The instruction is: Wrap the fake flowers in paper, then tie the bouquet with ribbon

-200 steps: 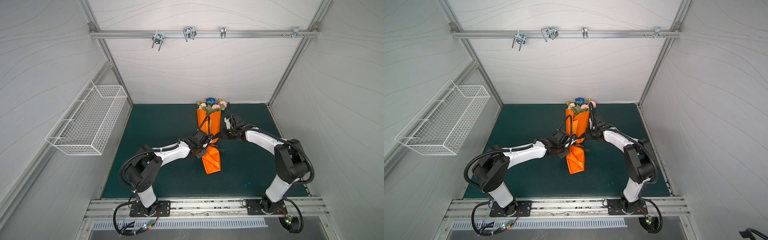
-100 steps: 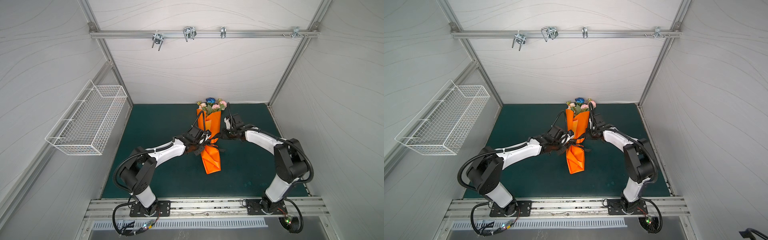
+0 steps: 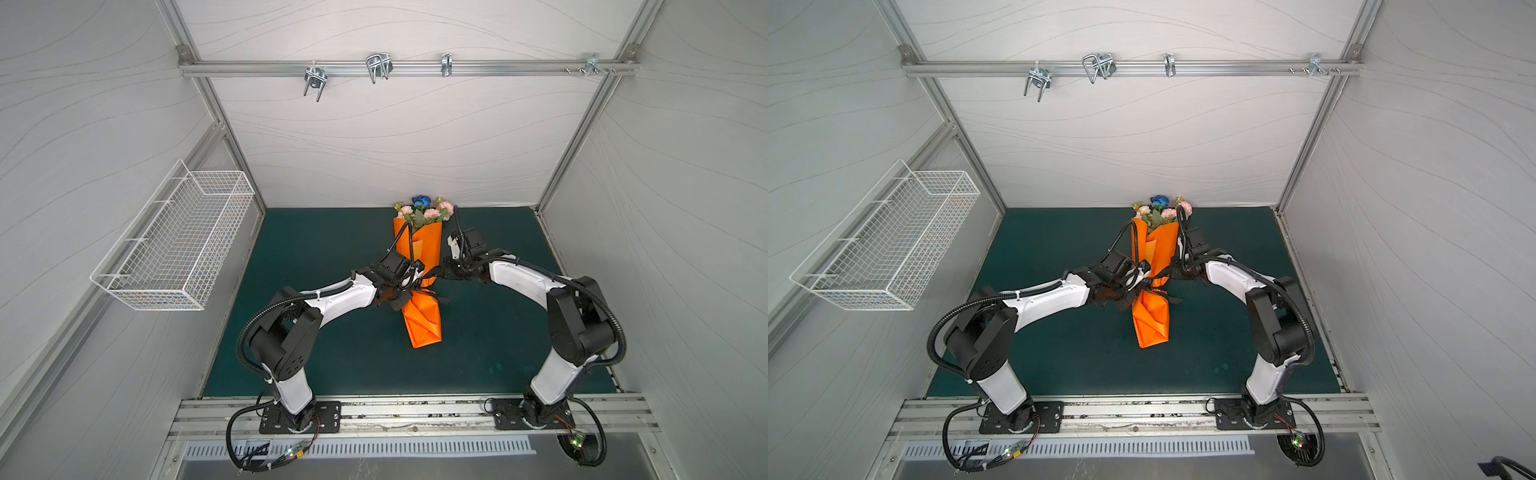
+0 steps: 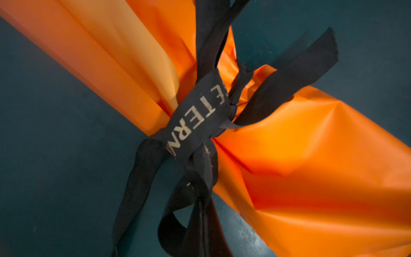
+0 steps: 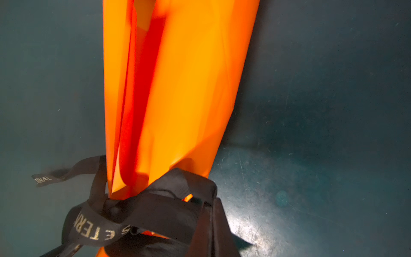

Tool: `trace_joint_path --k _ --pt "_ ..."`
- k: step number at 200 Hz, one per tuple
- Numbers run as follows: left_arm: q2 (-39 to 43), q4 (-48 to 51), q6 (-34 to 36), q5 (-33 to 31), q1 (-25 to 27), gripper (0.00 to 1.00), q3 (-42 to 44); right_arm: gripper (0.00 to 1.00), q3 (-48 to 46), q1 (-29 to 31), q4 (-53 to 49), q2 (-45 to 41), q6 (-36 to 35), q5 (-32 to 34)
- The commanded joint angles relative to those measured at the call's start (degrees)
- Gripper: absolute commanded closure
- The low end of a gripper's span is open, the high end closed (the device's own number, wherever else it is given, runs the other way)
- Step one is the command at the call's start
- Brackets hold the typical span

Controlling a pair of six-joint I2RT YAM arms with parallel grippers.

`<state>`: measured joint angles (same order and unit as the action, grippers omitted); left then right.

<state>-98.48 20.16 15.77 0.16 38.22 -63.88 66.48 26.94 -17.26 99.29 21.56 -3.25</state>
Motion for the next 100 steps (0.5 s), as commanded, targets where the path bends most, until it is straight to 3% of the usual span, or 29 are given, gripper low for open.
trace_joint_path --k 1,64,100 --pt "0.9 1.3 -1.3 -0.6 -0.9 1.00 -1.9 1.00 0.7 0.1 -1.6 0.1 -0.1 1.9" --pt "1.9 5.4 -6.1 5.5 -2.2 1.00 0.0 1.00 0.3 -1.4 -1.3 2.2 0.6 2.4" --pt "-1.0 8.1 -7.0 4.7 -2.5 1.00 -0.2 1.00 0.1 -2.1 -2.1 2.9 1.5 4.7"
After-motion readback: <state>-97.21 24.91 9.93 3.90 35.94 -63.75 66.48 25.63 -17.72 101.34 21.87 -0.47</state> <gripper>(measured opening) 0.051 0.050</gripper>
